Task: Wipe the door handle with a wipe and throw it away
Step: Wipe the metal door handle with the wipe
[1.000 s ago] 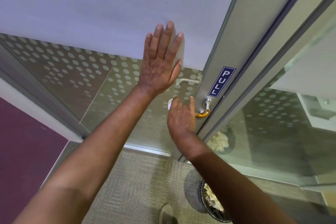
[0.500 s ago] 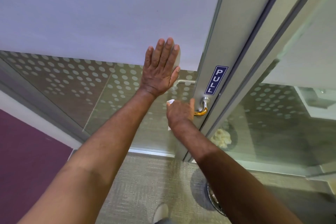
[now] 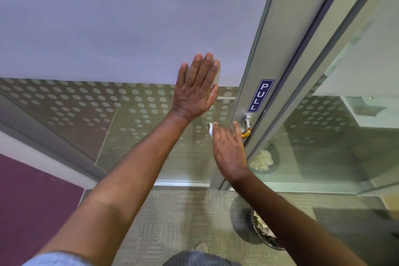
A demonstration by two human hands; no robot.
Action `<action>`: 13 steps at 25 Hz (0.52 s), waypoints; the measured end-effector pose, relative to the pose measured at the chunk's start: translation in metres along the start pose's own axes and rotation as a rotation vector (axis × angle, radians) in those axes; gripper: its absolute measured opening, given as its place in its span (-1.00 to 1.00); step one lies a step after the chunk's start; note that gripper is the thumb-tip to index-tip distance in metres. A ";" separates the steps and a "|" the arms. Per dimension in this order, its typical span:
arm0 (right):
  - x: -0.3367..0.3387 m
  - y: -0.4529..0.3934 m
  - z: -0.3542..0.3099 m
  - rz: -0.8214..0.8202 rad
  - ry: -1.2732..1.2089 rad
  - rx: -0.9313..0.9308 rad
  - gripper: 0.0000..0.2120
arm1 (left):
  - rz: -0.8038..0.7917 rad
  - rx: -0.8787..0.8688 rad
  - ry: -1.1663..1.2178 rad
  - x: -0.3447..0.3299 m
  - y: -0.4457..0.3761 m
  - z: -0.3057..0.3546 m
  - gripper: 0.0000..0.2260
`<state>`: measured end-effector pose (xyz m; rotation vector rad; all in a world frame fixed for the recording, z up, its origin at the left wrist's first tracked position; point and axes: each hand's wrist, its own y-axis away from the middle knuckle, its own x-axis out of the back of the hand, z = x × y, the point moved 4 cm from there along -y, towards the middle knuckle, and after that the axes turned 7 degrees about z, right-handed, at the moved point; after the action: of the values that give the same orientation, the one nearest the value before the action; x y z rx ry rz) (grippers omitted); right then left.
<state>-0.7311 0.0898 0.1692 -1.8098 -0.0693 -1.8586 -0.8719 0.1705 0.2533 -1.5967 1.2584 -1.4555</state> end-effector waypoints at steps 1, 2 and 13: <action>0.002 -0.006 -0.002 -0.032 0.006 -0.016 -0.65 | 0.008 0.002 0.004 -0.001 0.000 -0.001 -0.31; 0.003 -0.013 -0.005 -0.096 0.015 -0.035 -0.73 | 0.012 0.003 0.006 -0.002 0.000 -0.001 -0.31; -0.003 -0.057 -0.021 -0.275 -0.009 -0.099 -0.75 | -0.012 0.016 0.011 0.003 0.000 0.000 -0.27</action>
<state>-0.7736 0.1307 0.1833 -1.9574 -0.2446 -2.0740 -0.8725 0.1675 0.2551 -1.5904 1.2428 -1.4797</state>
